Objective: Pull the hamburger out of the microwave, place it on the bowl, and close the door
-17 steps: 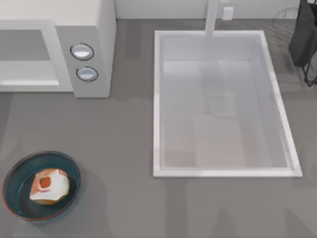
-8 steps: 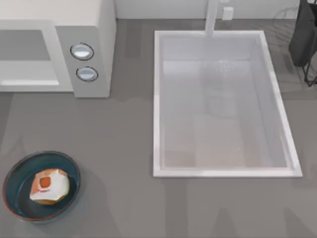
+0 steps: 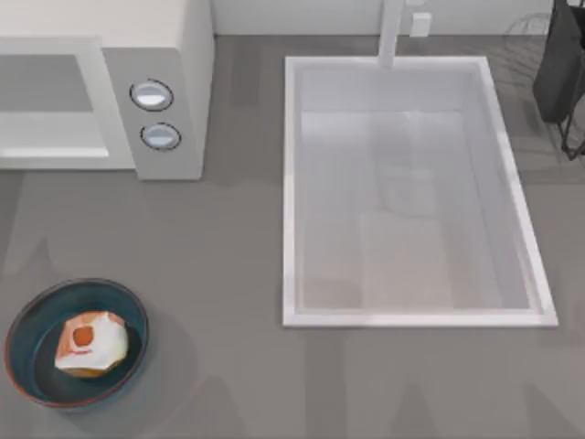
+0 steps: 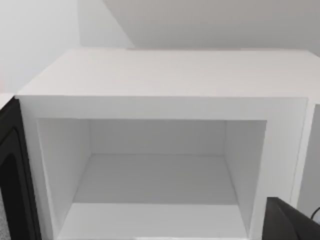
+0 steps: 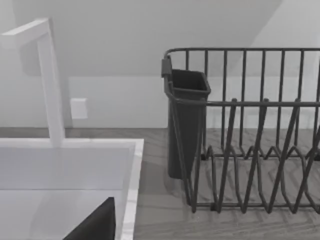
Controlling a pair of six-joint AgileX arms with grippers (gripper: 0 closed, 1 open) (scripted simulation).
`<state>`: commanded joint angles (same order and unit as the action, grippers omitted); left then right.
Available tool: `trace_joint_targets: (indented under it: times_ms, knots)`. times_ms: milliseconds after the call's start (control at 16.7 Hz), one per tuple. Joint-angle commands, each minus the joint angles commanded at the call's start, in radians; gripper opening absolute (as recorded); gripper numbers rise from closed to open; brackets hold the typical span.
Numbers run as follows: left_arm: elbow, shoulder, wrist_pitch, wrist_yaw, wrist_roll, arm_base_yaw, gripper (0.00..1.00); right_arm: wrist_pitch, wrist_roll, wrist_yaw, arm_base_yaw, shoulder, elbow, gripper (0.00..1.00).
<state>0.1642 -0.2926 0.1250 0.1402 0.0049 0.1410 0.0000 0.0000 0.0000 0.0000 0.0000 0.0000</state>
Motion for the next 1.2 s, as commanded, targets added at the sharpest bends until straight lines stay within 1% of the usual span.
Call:
trace_joint_targets:
  times_ms: [240,480,600,720,840,1020,1200]
  knots:
    - [0.012,0.009,-0.021,-0.028,0.000,-0.028,0.00,0.000,0.000,0.000,0.000,0.000,0.000,1.00]
    - [0.010,0.005,-0.021,-0.027,0.001,-0.024,0.00,0.000,0.000,0.000,0.000,0.000,0.000,1.00]
    - [0.043,-0.027,-0.044,-0.009,0.033,0.008,0.00,0.000,0.000,0.000,0.000,0.000,0.000,1.00]
    - [0.114,-0.100,-0.092,0.027,0.101,0.080,0.00,0.000,0.000,0.000,0.000,0.000,0.000,1.00]
    - [0.217,-0.213,-0.161,0.077,0.195,0.181,0.00,0.000,0.000,0.000,0.000,0.000,0.000,1.00]
    - [0.409,-0.440,-0.295,0.170,0.362,0.368,0.00,0.000,0.000,0.000,0.000,0.000,0.000,1.00]
    - [0.620,-0.710,-0.445,0.271,0.534,0.558,0.00,0.000,0.000,0.000,0.000,0.000,0.000,1.00]
